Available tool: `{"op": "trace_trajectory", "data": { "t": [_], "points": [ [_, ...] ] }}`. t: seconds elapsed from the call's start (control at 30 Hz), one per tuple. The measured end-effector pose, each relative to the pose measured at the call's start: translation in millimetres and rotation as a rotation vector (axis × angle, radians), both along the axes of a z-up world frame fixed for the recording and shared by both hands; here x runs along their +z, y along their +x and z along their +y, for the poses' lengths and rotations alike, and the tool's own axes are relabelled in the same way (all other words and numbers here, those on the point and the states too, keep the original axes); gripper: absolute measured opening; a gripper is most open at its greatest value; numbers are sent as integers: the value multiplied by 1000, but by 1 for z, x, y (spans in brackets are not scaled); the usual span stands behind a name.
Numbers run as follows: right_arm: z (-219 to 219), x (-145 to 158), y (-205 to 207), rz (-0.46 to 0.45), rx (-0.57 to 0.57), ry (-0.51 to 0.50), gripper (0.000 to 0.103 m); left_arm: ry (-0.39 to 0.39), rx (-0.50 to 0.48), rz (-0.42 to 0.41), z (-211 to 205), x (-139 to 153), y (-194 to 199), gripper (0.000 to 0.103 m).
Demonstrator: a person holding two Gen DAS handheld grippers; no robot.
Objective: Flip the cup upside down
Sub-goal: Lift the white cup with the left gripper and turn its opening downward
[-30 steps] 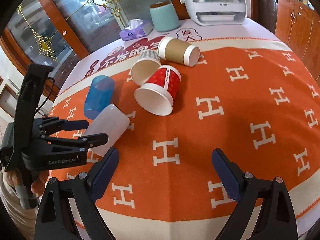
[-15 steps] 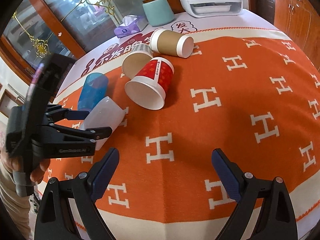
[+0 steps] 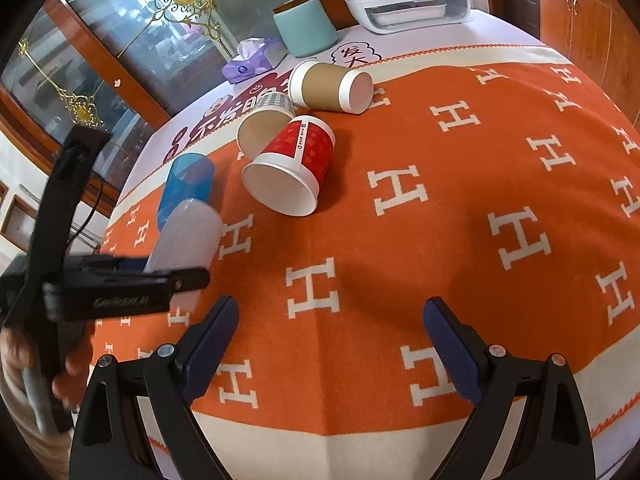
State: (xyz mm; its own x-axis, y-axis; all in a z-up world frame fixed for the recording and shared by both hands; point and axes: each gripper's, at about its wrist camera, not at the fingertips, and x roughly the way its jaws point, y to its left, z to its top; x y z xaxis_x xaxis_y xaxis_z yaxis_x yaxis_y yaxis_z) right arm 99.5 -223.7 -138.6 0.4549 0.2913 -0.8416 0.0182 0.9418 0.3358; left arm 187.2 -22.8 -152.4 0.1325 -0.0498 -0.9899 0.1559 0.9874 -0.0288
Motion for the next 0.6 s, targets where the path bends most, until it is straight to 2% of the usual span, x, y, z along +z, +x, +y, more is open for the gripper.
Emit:
{"op": "trace_trajectory", "data": {
  "t": [0.13, 0.33, 0.6],
  "points": [
    [-4, 1, -11, 2, -8, 8, 94, -36, 87, 14, -4, 1, -32, 61],
    [-16, 0, -27, 13, -26, 4, 94, -65, 202, 37, -12, -14, -88, 61],
    [-30, -6, -44, 29, -40, 1, 94, -84, 274, 56, -15, -31, -117, 62]
  ]
}}
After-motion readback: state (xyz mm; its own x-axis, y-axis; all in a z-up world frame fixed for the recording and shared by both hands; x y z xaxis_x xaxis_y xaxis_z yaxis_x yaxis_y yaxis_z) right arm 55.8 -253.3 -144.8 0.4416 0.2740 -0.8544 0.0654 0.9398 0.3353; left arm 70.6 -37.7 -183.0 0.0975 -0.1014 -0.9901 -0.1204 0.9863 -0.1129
